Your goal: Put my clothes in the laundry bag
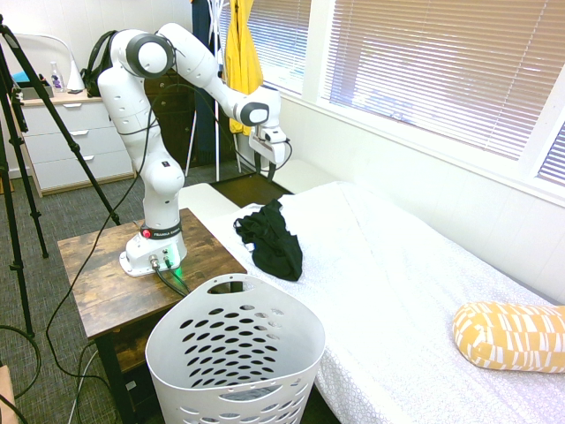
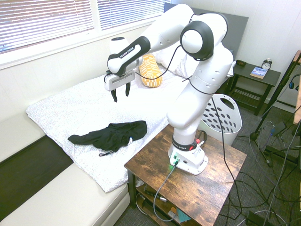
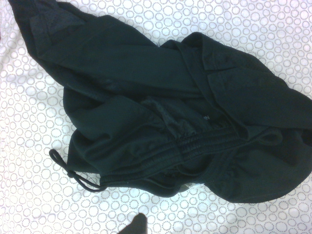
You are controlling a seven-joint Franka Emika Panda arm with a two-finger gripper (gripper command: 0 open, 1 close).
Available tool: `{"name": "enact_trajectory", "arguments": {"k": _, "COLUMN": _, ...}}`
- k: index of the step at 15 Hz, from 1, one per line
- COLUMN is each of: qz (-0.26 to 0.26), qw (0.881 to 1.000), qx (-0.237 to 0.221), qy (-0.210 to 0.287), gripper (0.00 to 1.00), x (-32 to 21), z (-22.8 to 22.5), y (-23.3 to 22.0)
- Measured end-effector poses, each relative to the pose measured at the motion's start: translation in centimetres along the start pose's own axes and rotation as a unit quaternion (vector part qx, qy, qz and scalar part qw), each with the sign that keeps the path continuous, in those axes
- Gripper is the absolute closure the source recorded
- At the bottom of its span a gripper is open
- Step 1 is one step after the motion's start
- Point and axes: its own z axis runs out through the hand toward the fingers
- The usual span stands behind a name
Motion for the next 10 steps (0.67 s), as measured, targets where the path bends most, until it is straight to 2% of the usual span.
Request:
{"name": "enact_trajectory", "arguments": {"k": 6, "qz": -0.007, "qw": 1.000, "qx": 0.008, "qy": 0.006, "gripper": 0.00, "x": 0.6, "z": 1.0, "y": -0.8}}
{"name": "enact_trajectory", "arguments": {"k": 10, "qz": -0.031, "qw": 0.999, "qx": 0.005, "qy": -0.001, "gripper": 0.00, "x": -0.1, "z": 4.5, "y": -4.7}}
